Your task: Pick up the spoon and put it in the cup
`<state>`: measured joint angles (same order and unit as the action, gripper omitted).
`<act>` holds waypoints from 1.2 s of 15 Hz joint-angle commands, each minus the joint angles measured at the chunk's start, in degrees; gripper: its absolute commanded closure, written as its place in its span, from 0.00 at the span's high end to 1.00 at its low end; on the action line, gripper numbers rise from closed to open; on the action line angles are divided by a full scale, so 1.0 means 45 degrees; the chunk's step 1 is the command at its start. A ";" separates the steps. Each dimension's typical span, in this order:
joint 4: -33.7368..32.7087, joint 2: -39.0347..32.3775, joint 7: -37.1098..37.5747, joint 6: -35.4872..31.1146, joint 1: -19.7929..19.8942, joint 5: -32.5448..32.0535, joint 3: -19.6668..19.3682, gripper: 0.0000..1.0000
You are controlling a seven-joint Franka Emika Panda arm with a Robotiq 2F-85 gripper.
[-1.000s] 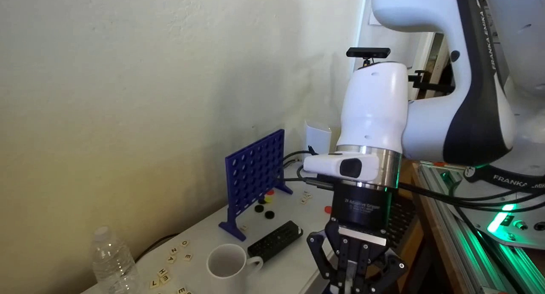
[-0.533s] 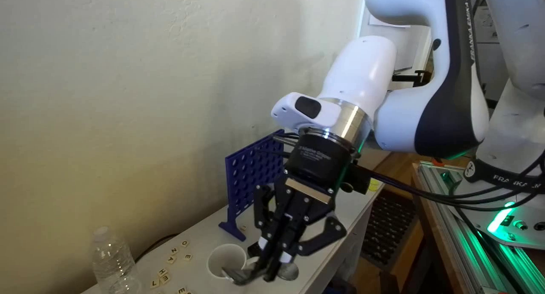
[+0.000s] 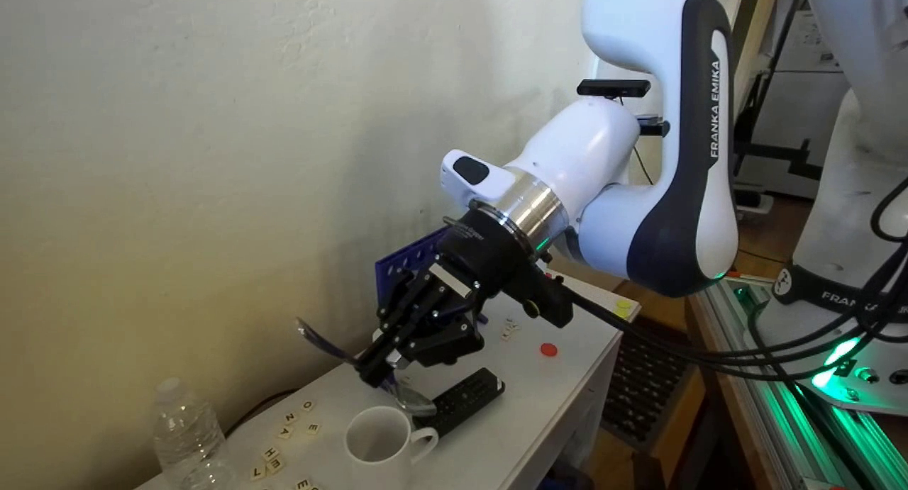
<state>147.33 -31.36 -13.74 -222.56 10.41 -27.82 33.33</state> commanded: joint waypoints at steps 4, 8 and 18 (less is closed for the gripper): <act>-0.0118 0.0309 0.1140 -0.0297 -0.1278 -0.0475 -0.1287 0.03; -0.0559 -0.0536 0.1333 -0.1539 -0.2601 0.0274 -0.2596 0.03; -0.2270 -0.2914 -0.0032 -0.4367 -0.3079 0.1249 -0.2721 0.03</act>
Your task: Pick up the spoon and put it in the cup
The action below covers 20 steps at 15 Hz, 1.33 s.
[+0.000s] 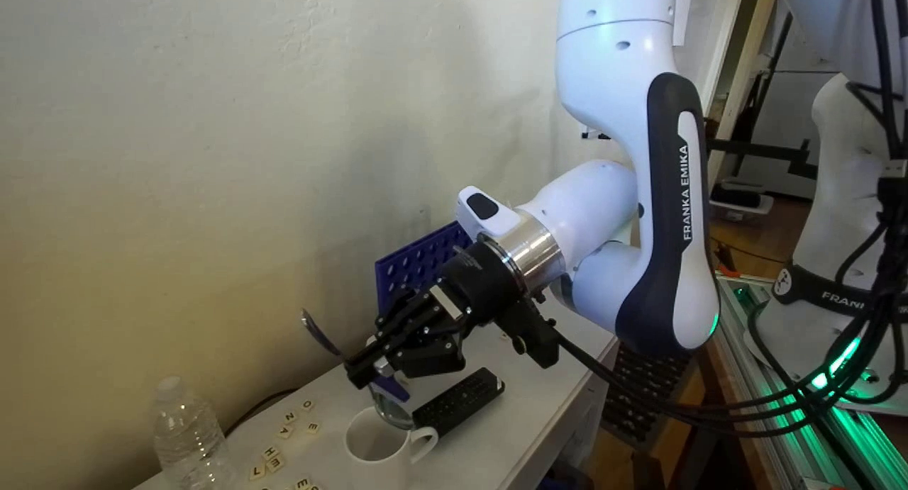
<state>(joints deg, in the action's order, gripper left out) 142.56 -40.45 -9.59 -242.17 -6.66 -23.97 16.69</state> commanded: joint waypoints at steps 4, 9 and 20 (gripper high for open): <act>-0.2245 -0.1797 -0.1687 -0.0145 0.0576 0.0546 0.0892 0.03; -0.2961 -0.2672 -0.2767 -0.0097 0.1127 0.0983 0.1199 0.03; -0.2586 -0.3265 -0.2616 -0.0183 0.1303 0.0695 0.0685 0.03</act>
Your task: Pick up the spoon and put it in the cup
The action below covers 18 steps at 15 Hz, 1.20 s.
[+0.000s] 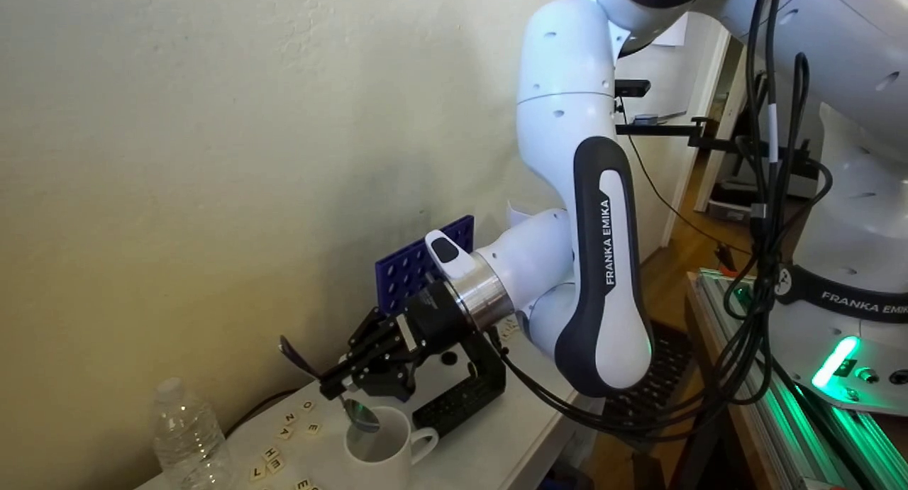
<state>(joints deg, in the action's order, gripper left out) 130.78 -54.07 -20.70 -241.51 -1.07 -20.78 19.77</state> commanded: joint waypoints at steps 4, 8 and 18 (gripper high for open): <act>-0.0035 -0.0230 0.1064 -0.0427 -0.0981 -0.0347 -0.1227 0.03; -0.0076 -0.0391 0.1627 -0.0305 -0.1431 -0.0591 -0.1879 0.03; -0.0286 -0.0818 0.2130 -0.0123 -0.1642 -0.1439 -0.2338 0.03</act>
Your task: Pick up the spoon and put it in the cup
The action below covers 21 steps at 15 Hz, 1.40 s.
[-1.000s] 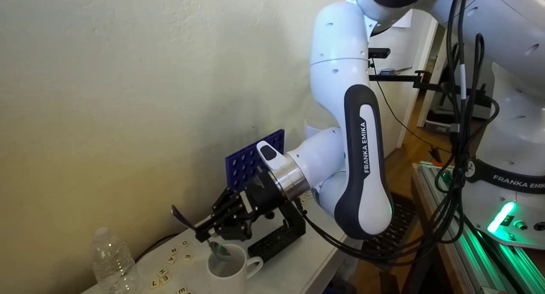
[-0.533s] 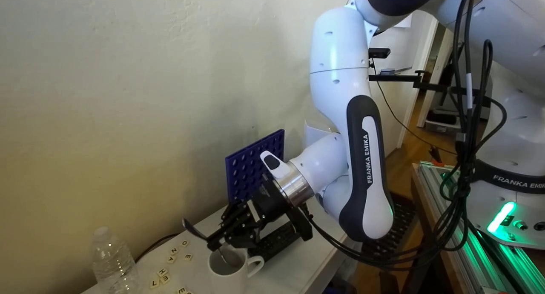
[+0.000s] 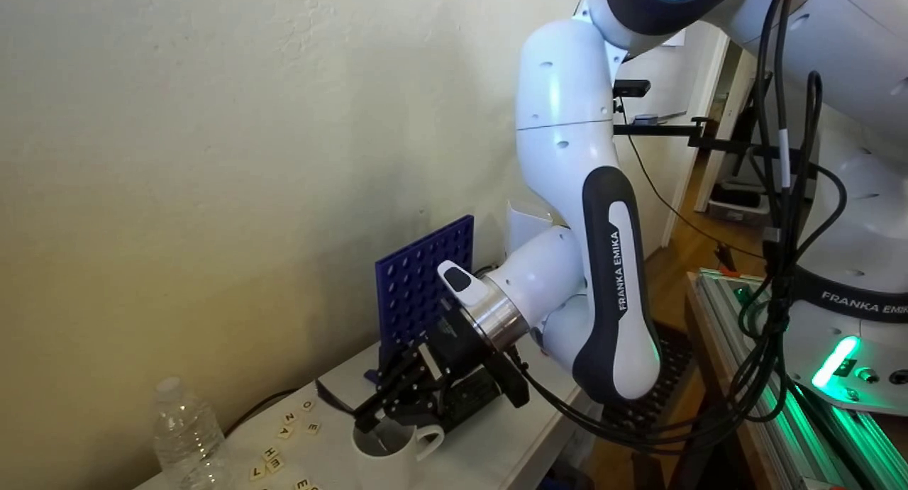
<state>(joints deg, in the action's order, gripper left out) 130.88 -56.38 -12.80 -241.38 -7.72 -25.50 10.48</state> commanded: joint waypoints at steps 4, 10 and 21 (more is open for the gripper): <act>-0.0481 -0.0516 0.0301 -0.0098 -0.0152 -0.0508 -0.0429 0.03; -0.0684 -0.0703 0.0419 0.0262 -0.0083 -0.0948 -0.0500 0.12; 0.2139 0.3091 0.0257 0.1505 -0.0723 -0.0148 -0.0333 0.97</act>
<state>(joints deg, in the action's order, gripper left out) 131.98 -53.74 -12.80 -239.89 -8.46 -29.41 9.57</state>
